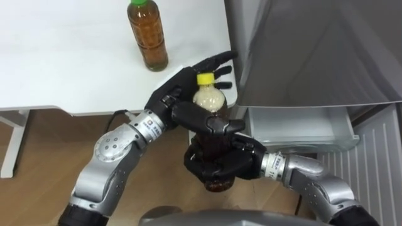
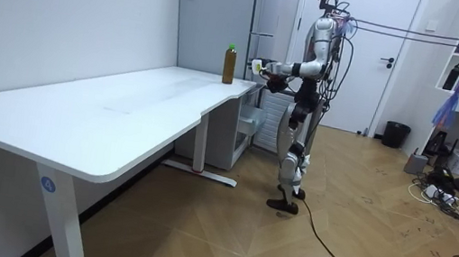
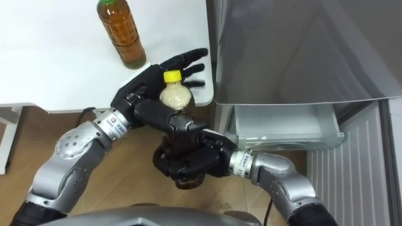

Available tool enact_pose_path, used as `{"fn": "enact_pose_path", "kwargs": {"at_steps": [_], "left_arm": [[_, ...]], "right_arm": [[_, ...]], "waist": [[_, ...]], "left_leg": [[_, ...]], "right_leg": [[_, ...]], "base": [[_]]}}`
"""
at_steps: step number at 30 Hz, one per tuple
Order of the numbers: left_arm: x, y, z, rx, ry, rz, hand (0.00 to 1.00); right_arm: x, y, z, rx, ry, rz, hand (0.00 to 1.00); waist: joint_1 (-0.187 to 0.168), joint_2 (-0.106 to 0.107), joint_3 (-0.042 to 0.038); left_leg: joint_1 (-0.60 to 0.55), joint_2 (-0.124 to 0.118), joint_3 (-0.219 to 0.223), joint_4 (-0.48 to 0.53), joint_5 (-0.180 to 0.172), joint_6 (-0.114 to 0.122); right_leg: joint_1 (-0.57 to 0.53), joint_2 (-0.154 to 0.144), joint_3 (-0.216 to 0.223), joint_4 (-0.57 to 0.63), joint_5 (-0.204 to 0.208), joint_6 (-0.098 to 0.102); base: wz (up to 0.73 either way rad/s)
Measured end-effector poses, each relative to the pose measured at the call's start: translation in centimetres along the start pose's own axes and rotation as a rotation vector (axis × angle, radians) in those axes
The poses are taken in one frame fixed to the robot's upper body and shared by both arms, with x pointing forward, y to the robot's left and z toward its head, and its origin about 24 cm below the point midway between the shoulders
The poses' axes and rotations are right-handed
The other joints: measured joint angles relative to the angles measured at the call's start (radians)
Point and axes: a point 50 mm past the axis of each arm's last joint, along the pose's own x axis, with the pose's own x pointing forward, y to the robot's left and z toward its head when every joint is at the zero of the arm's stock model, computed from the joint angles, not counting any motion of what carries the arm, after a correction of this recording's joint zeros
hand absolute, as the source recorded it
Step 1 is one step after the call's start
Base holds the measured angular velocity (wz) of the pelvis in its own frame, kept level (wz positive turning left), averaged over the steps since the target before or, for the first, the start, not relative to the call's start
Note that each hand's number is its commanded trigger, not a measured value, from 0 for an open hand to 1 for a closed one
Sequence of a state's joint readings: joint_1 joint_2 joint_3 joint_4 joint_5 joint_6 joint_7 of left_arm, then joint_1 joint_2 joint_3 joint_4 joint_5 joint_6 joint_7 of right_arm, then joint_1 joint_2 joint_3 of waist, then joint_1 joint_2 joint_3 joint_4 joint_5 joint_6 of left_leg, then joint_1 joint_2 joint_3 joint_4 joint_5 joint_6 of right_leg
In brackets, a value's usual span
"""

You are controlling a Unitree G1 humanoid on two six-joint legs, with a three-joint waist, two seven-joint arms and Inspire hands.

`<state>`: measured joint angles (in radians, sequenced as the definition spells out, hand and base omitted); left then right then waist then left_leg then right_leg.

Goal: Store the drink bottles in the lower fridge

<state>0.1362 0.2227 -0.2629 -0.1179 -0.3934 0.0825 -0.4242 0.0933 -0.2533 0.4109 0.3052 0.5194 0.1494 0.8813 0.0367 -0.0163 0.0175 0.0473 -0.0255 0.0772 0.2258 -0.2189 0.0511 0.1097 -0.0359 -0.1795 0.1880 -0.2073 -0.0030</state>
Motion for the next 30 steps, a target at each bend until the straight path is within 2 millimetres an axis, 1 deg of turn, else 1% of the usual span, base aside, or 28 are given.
{"fn": "enact_pose_path", "kwargs": {"at_steps": [8,15,17,19,20,23,26,28,30], "left_arm": [[0.7,0.0,1.1,0.010,-0.049,0.000,0.00],[0.4,-0.1,4.6,0.062,-0.215,0.027,0.00],[0.2,-0.1,5.7,0.080,-0.263,0.046,0.00],[-0.1,0.0,6.7,0.102,-0.322,0.078,0.00],[-0.2,0.0,6.9,0.106,-0.333,0.085,0.00],[-0.6,0.5,7.5,0.123,-0.367,0.132,0.00],[-1.7,1.2,9.2,0.163,-0.436,0.199,0.00],[-2.7,1.7,10.9,0.210,-0.520,0.253,0.00],[-3.3,2.0,11.7,0.232,-0.567,0.295,0.00]], "right_arm": [[-0.1,0.0,-0.2,0.008,0.008,-0.010,1.00],[-0.1,0.1,-0.4,0.003,0.018,0.000,1.00],[-0.2,0.1,-0.5,0.002,0.023,-0.003,1.00],[-0.4,0.1,-0.8,0.013,0.024,-0.010,1.00],[-0.4,0.1,-0.9,0.016,0.023,-0.011,1.00],[-0.8,0.1,-1.0,0.025,0.015,-0.015,1.00],[-1.2,0.0,-1.0,0.029,0.000,-0.022,1.00],[-1.8,-0.2,-1.2,0.027,0.005,-0.034,1.00],[-1.9,-0.2,-1.4,0.029,0.011,-0.040,1.00]], "waist": [[0.008,0.002,0.0009],[0.028,0.006,0.0002],[0.030,0.007,-0.0007],[0.039,0.012,-0.0007],[0.041,0.013,-0.0005],[0.047,0.020,-0.0032],[0.051,0.028,-0.0014],[0.052,0.033,-0.0033],[0.053,0.036,-0.0028]], "left_leg": [[0.000,0.000,-0.001,0.007,0.000,0.000],[-0.002,0.001,-0.001,0.008,0.000,0.000],[0.000,0.001,-0.001,0.008,0.000,0.000],[0.012,0.001,0.000,0.005,0.000,0.000],[0.016,0.001,0.000,0.002,0.000,0.000],[0.021,0.001,-0.002,-0.002,0.000,0.000],[0.019,0.001,-0.003,-0.002,0.000,0.000],[0.022,0.001,-0.002,-0.002,0.000,0.000],[0.031,0.002,-0.002,-0.003,0.000,0.000]], "right_leg": [[0.006,0.001,-0.001,0.000,0.001,-0.001],[0.003,0.001,-0.001,-0.001,0.002,-0.002],[0.005,0.001,0.000,-0.002,0.002,-0.002],[0.016,0.001,-0.001,-0.003,0.002,-0.002],[0.019,0.001,-0.001,-0.003,0.002,-0.002],[0.029,0.001,-0.007,-0.003,0.002,-0.002],[0.027,0.001,-0.009,-0.002,0.002,-0.002],[0.027,0.001,-0.010,-0.001,0.002,-0.002],[0.032,0.001,-0.010,-0.002,0.002,-0.002]], "base": [[0.00],[0.00],[0.00],[0.00],[0.00],[0.01],[0.00],[0.00],[0.00]]}}
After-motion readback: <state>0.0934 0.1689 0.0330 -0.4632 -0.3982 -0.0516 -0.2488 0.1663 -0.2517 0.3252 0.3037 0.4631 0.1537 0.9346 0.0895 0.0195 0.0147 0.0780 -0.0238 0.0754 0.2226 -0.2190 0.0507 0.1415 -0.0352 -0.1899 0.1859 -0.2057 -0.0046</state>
